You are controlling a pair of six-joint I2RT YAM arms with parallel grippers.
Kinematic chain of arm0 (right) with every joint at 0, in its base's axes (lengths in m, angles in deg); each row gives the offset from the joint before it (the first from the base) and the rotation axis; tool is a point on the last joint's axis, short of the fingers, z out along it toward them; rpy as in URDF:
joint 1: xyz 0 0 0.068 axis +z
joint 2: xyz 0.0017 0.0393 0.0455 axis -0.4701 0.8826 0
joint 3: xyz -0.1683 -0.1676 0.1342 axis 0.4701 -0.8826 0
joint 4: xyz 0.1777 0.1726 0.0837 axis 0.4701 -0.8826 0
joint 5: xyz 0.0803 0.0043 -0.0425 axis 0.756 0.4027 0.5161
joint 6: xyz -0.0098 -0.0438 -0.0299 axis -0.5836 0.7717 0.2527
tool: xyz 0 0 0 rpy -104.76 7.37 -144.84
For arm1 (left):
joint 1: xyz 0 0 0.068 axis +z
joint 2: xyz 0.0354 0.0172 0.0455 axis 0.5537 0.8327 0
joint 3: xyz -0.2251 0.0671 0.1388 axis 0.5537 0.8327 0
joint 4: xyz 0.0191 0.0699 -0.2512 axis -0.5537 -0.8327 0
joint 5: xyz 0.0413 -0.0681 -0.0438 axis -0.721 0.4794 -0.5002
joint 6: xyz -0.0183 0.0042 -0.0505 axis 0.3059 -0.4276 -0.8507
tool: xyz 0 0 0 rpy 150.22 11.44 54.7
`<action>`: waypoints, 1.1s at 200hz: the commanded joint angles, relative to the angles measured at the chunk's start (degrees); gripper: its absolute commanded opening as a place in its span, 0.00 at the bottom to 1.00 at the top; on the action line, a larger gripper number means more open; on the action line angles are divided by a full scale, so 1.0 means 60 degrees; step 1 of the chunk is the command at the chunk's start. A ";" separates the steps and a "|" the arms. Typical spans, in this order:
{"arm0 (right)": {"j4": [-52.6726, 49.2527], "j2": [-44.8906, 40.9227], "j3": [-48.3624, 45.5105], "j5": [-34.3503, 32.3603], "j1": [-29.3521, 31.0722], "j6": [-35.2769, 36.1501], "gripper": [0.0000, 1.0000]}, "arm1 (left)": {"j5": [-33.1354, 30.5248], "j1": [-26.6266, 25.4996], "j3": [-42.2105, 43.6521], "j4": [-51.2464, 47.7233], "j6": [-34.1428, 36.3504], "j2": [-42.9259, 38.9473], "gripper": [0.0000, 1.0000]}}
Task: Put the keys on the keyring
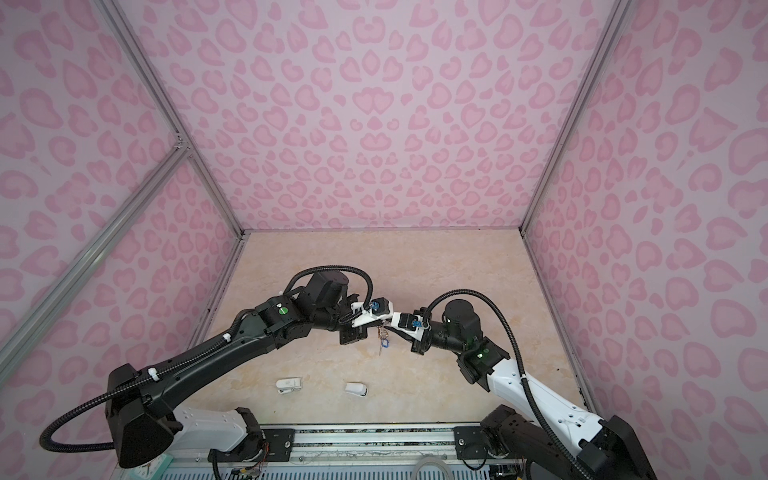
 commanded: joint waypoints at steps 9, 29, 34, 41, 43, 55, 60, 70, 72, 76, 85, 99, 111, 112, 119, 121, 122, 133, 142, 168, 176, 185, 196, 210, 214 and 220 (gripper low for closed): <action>0.0181 -0.0313 -0.0194 -0.0184 -0.0090 -0.0260 0.19 | 0.0258 -0.0020 -0.0087 0.0375 0.0123 -0.0001 0.04; 0.0195 -0.0465 -0.0261 -0.0223 -0.0157 -0.0347 0.19 | 0.0250 -0.0034 -0.0087 0.0348 0.0229 0.0020 0.04; 0.0239 -0.0496 -0.0280 -0.0233 -0.0182 -0.0390 0.19 | 0.0231 -0.0035 -0.0116 0.0310 0.0247 0.0021 0.03; 0.0274 -0.0524 -0.0308 -0.0230 -0.0224 -0.0448 0.19 | 0.0215 -0.0035 -0.0142 0.0251 0.0275 0.0050 0.03; 0.0279 -0.0527 -0.0312 -0.0217 -0.0252 -0.0450 0.19 | 0.0213 -0.0034 -0.0156 0.0237 0.0288 0.0054 0.04; 0.0228 -0.0481 -0.0284 -0.0110 -0.0297 -0.0464 0.19 | 0.0227 -0.0050 -0.0186 0.0198 0.0328 0.0056 0.03; 0.0200 -0.0445 -0.0277 -0.0063 -0.0316 -0.0468 0.19 | 0.0242 -0.0049 -0.0188 0.0197 0.0343 0.0029 0.04; 0.0178 -0.0371 -0.0230 0.0023 -0.0341 -0.0465 0.18 | 0.0319 -0.0049 -0.0190 0.0197 0.0378 0.0018 0.03; 0.0178 -0.0368 -0.0230 0.0026 -0.0336 -0.0465 0.18 | 0.0335 -0.0056 -0.0190 0.0197 0.0390 0.0021 0.04; 0.0203 -0.0333 -0.0226 0.0038 -0.0331 -0.0490 0.18 | 0.0369 -0.0063 -0.0190 0.0205 0.0407 0.0011 0.04; 0.0275 -0.0284 -0.0214 0.0096 -0.0349 -0.0513 0.17 | 0.0388 -0.0094 -0.0163 0.0214 0.0441 -0.0018 0.03; 0.0360 -0.0215 -0.0185 0.0196 -0.0350 -0.0553 0.16 | 0.0291 -0.0164 -0.0183 0.0176 0.0523 0.0007 0.04; 0.0410 -0.0166 -0.0154 0.0273 -0.0342 -0.0567 0.15 | 0.0260 -0.0195 -0.0230 0.0125 0.0569 0.0060 0.04; 0.0418 -0.0164 -0.0153 0.0282 -0.0338 -0.0567 0.15 | 0.0258 -0.0195 -0.0239 0.0117 0.0570 0.0072 0.04; 0.0458 -0.0148 -0.0141 0.0337 -0.0359 -0.0593 0.15 | 0.0229 -0.0209 -0.0256 0.0104 0.0577 0.0099 0.03; 0.0456 -0.0147 -0.0138 0.0353 -0.0363 -0.0596 0.15 | 0.0210 -0.0209 -0.0265 0.0090 0.0590 0.0110 0.04; 0.0456 -0.0147 -0.0138 0.0366 -0.0363 -0.0597 0.15 | 0.0204 -0.0210 -0.0264 0.0085 0.0588 0.0105 0.03; 0.0516 -0.0161 -0.0137 0.0407 -0.0357 -0.0622 0.14 | 0.0145 -0.0222 -0.0292 0.0066 0.0628 0.0151 0.04; 0.0515 -0.0162 -0.0130 0.0444 -0.0368 -0.0627 0.14 | 0.0124 -0.0224 -0.0307 0.0056 0.0636 0.0187 0.04; 0.0501 -0.0177 -0.0151 0.0574 -0.0422 -0.0678 0.14 | 0.0004 -0.0224 -0.0349 0.0011 0.0724 0.0224 0.04; 0.0485 -0.0165 -0.0152 0.0637 -0.0437 -0.0698 0.15 | -0.0060 -0.0224 -0.0364 -0.0032 0.0745 0.0247 0.03; 0.0490 -0.0162 -0.0151 0.0681 -0.0451 -0.0728 0.16 | -0.0122 -0.0224 -0.0377 -0.0051 0.0786 0.0253 0.03; 0.0495 -0.0140 -0.0152 0.0740 -0.0464 -0.0744 0.18 | -0.0152 -0.0224 -0.0391 -0.0066 0.0794 0.0258 0.04; 0.0385 -0.0078 -0.0110 0.0838 -0.0481 -0.0719 0.16 | -0.0146 -0.0224 -0.0384 -0.0066 0.0832 0.0238 0.04; 0.0324 -0.0061 -0.0083 0.0871 -0.0489 -0.0694 0.15 | -0.0139 -0.0224 -0.0387 -0.0063 0.0834 0.0218 0.04; 0.0283 -0.0038 -0.0079 0.0901 -0.0498 -0.0671 0.13 | -0.0139 -0.0224 -0.0395 -0.0052 0.0834 0.0231 0.04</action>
